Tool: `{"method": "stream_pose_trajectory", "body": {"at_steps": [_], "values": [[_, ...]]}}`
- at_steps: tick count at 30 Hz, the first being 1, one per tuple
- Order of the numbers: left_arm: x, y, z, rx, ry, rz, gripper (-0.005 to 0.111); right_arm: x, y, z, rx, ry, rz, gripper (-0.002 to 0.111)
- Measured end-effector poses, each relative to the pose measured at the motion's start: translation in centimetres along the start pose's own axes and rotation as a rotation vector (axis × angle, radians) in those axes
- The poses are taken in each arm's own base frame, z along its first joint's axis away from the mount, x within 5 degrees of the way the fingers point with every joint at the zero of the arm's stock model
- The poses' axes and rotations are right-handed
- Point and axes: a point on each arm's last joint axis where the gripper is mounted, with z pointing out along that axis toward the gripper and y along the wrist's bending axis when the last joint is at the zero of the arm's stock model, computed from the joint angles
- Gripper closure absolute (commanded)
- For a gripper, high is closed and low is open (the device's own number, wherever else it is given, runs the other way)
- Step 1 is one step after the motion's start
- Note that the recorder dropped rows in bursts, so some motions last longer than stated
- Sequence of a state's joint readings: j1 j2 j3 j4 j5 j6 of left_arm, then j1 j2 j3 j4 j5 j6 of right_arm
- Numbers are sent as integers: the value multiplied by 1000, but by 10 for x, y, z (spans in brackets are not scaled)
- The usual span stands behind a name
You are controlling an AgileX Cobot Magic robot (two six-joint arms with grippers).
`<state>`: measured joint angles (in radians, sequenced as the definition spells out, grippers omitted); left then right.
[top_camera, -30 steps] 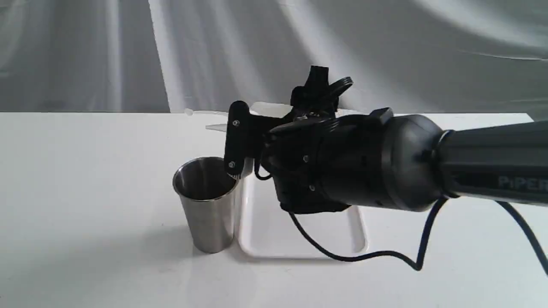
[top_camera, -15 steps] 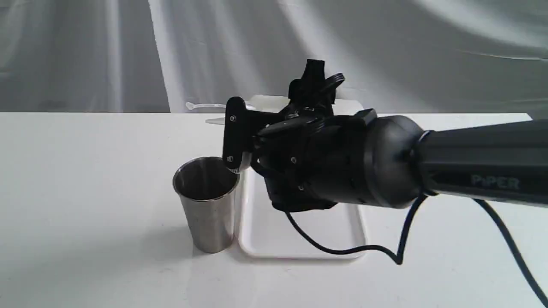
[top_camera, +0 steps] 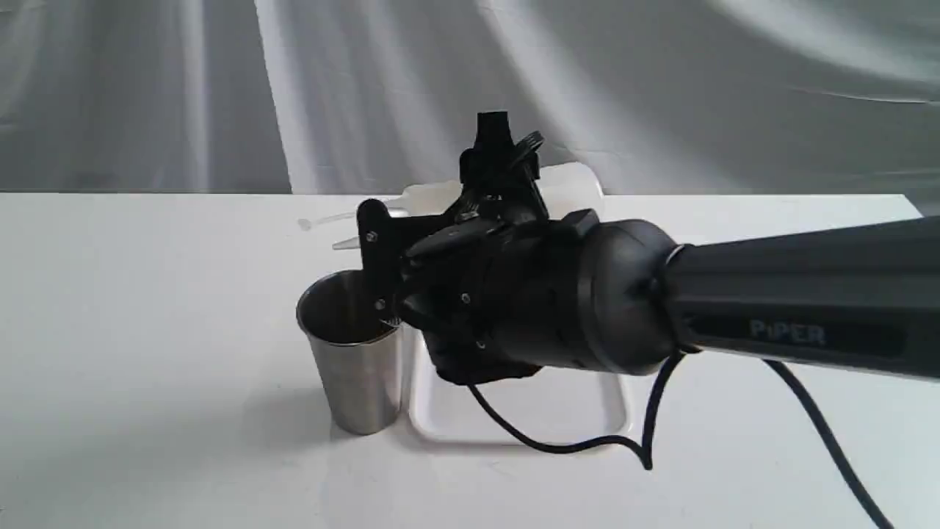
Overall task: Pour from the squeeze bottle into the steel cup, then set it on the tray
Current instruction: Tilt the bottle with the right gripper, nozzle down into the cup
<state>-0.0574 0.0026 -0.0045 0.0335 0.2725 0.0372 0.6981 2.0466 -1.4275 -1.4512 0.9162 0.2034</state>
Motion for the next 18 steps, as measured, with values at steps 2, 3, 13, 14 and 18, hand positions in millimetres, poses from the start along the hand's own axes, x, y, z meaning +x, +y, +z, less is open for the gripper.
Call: {"method": "stream_pose_trajectory", "body": {"at_steps": [2,3,13,14,18], "values": [[0,0,0,0,0,0,107,1,0,0,5,15,-23,94],[0,0,0,0,0,0,107,2,-1,0,8,24,-32,94],[0,0,0,0,0,0,107,3,-4,0,39,39,-70,94],[0,0,0,0,0,0,107,3,-4,0,39,39,-70,94],[0,0,0,0,0,0,107,3,-4,0,39,39,-70,94]]}}
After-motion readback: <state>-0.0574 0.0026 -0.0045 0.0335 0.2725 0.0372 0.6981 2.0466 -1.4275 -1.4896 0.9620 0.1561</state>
